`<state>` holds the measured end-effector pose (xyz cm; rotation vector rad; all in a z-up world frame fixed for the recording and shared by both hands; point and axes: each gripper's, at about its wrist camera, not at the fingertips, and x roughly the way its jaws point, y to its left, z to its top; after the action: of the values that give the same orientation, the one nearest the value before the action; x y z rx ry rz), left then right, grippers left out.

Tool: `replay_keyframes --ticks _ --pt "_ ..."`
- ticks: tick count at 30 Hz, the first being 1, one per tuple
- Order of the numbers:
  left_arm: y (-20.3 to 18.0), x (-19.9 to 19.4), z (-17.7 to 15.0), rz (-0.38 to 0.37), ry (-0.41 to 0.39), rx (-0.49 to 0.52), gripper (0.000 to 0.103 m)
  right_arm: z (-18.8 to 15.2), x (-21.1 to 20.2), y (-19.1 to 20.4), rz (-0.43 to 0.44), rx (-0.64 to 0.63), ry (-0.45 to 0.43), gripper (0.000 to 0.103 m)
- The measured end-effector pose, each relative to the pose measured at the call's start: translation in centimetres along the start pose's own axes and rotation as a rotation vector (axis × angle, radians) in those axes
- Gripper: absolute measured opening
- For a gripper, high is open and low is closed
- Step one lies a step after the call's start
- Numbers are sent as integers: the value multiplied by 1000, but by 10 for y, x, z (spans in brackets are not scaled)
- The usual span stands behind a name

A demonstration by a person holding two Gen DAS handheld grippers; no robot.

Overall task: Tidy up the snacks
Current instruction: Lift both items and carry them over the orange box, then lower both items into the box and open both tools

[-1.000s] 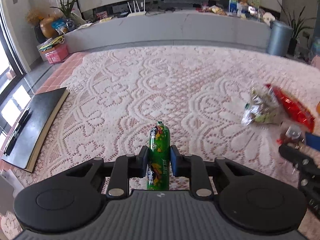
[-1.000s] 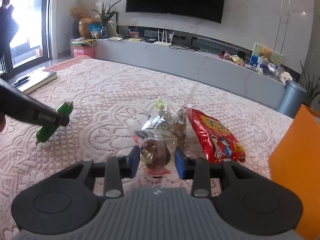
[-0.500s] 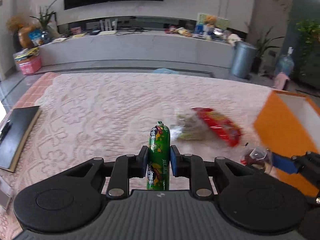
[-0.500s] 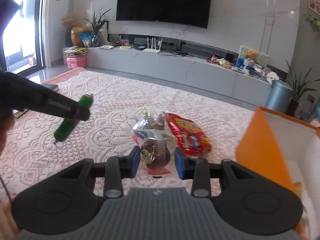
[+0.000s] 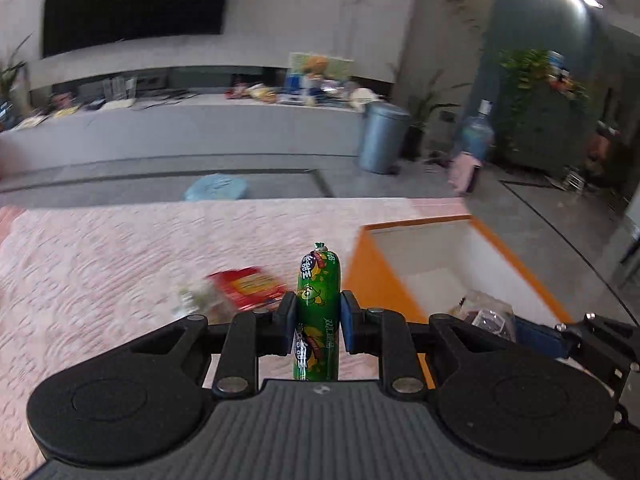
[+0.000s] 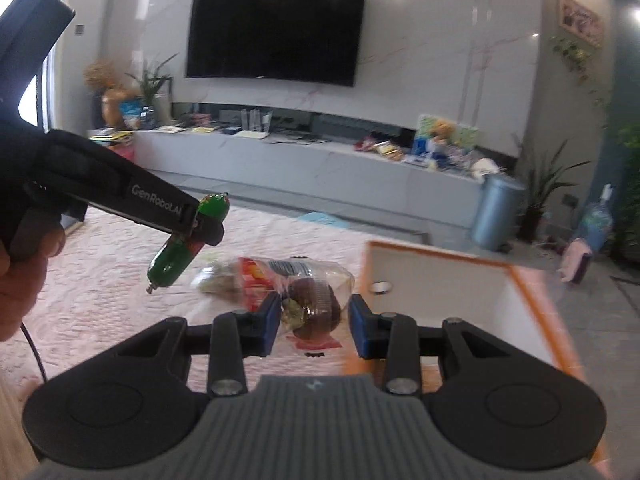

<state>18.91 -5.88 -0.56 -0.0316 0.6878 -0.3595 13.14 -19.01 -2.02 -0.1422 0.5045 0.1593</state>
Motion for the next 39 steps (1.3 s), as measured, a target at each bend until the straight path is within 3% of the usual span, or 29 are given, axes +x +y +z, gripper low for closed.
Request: replay_keyframes --ticks 5,8,11,15,27,39 --pt "-47 21 16 -85 17 81 25 -1 -8 -48 -87 -4 25 35" --pt "-71 41 25 -149 53 122 25 -1 -1 -84 -91 45 82 35" --pt "-90 61 33 -165 87 170 25 -2 11 -111 -123 52 126 35" --pt "-100 94 43 -209 160 155 25 -3 31 -143 -105 86 202 36" --pt "-111 169 45 -137 265 255 25 -6 97 -165 -70 54 331 36" --pt "-116 209 31 -66 343 337 25 -13 147 -175 -88 7 436 37"
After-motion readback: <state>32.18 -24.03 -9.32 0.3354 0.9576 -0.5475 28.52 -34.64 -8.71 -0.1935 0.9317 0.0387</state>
